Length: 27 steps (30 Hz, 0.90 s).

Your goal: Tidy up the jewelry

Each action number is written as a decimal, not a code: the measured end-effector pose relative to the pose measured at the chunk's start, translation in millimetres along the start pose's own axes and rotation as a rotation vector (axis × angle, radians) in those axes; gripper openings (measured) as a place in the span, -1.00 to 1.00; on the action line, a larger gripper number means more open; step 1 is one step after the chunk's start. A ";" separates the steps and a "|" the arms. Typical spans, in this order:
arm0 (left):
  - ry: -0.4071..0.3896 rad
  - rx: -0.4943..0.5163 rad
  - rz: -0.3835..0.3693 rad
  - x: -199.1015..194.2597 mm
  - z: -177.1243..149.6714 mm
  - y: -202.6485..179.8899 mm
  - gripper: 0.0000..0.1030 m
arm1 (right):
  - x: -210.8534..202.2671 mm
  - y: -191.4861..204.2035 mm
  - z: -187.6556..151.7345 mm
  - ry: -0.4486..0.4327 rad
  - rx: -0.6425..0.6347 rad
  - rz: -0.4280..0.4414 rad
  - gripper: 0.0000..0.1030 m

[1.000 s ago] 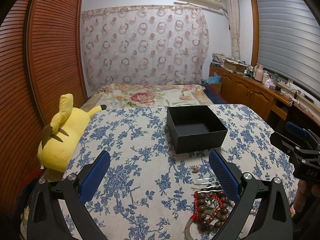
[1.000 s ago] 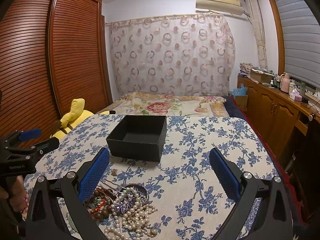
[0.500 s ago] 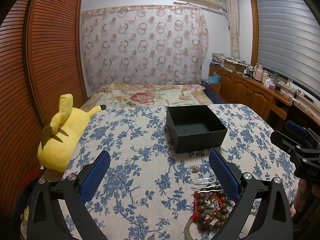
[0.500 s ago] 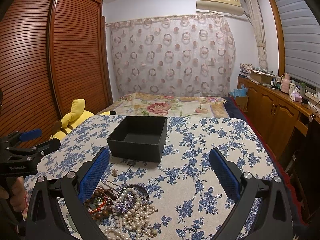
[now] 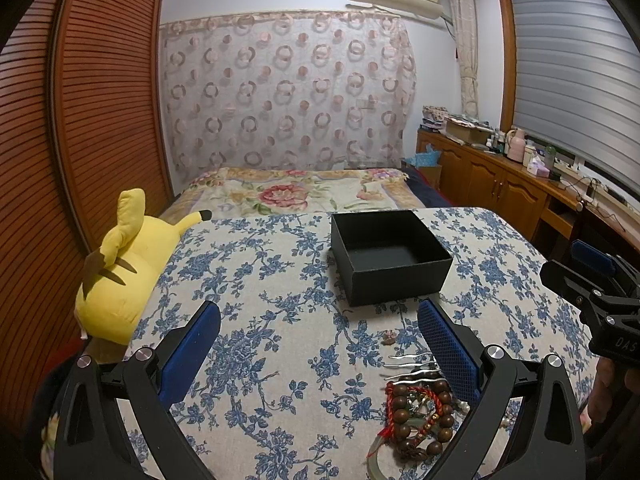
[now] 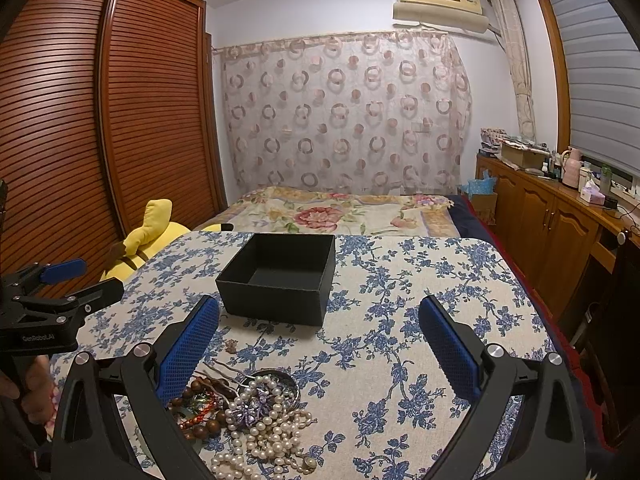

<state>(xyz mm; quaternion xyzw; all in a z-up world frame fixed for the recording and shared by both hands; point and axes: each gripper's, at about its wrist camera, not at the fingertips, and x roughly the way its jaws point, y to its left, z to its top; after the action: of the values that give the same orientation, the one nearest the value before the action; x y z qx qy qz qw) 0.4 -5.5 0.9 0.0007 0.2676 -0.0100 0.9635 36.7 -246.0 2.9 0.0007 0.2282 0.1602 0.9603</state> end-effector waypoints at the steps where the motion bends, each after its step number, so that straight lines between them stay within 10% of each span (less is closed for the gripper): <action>1: 0.000 0.000 0.000 0.0 0.0 0.0 0.85 | -0.1 0.0 0.3 0.000 0.000 0.000 0.95; 27: 0.014 0.004 -0.004 3.6 -2.1 -7.5 0.85 | -2.0 3.1 1.8 0.000 -0.001 0.007 0.95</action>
<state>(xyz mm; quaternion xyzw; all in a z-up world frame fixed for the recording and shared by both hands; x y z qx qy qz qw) 2.3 -13.0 -2.8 0.0023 0.2744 -0.0127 0.9615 34.8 -243.5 5.7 0.0007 0.2281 0.1636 0.9598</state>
